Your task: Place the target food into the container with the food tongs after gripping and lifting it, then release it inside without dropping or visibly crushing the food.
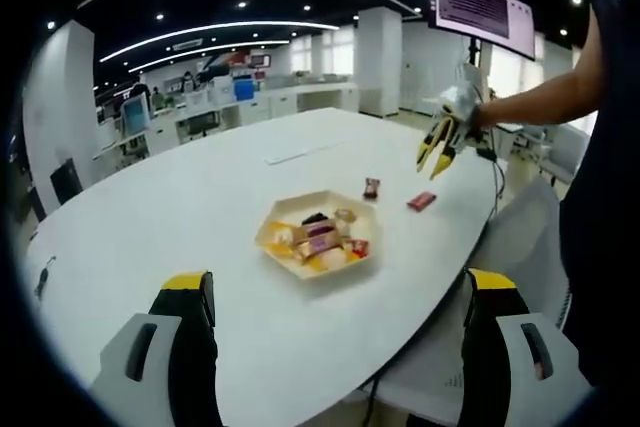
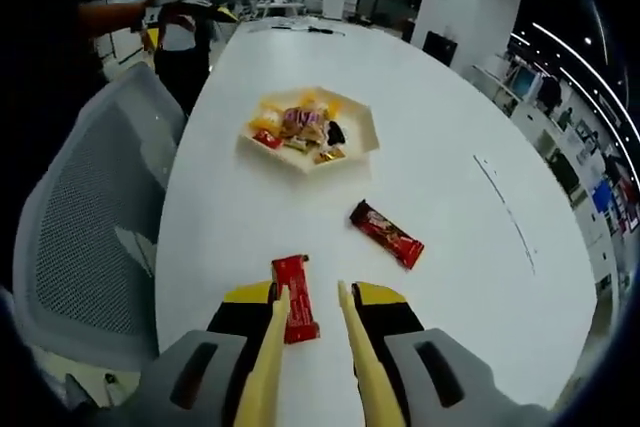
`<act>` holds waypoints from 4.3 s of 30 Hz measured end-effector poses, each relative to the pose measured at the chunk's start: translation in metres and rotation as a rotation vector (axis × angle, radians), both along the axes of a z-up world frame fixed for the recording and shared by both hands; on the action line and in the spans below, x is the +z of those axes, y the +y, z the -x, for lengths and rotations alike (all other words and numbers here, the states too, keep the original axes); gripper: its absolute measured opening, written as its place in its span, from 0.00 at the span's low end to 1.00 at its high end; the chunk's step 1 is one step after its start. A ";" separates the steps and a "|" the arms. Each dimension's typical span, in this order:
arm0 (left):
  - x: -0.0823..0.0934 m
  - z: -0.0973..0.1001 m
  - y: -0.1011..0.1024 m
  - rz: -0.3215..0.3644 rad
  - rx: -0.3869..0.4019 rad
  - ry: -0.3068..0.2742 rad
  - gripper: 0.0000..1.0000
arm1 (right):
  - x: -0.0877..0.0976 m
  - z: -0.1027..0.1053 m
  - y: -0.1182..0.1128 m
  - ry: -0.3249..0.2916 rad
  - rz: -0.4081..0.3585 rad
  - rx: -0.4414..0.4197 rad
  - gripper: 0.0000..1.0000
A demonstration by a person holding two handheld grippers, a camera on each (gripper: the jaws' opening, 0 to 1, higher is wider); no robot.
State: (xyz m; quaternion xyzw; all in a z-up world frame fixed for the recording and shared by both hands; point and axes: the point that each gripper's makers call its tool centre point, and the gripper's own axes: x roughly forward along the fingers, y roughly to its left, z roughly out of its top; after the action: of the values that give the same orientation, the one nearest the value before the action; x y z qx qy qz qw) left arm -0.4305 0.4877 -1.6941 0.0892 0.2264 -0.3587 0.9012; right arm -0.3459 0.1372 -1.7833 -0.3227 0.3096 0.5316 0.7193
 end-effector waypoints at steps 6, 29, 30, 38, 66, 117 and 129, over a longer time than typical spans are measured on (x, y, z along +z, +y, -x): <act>0.000 0.001 -0.001 0.001 0.000 0.002 0.99 | -0.016 0.006 0.005 0.022 0.025 0.024 0.28; 0.003 0.001 0.002 0.005 0.010 0.001 0.99 | -0.054 0.005 0.007 0.084 0.059 -0.027 0.26; 0.003 0.001 0.002 0.007 0.010 0.001 0.99 | -0.054 0.007 0.006 0.097 0.062 -0.033 0.25; 0.003 0.000 0.003 0.006 0.010 0.000 0.99 | -0.055 0.007 0.004 0.112 0.076 -0.057 0.23; 0.004 -0.003 0.002 0.003 -0.014 -0.007 0.99 | 0.028 -0.025 -0.002 0.086 0.018 -0.176 0.24; 0.000 0.006 0.011 0.035 0.032 -0.006 0.99 | 0.063 -0.083 0.131 0.017 0.004 0.004 0.23; 0.005 0.007 0.017 0.043 0.055 -0.016 0.99 | 0.074 -0.098 0.179 0.000 -0.007 0.077 0.23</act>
State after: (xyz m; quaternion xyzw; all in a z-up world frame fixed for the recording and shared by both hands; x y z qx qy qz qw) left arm -0.4378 0.5049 -1.6889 0.0664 0.2139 -0.3380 0.9141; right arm -0.2479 0.3165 -1.7088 -0.3319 0.2951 0.5598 0.6995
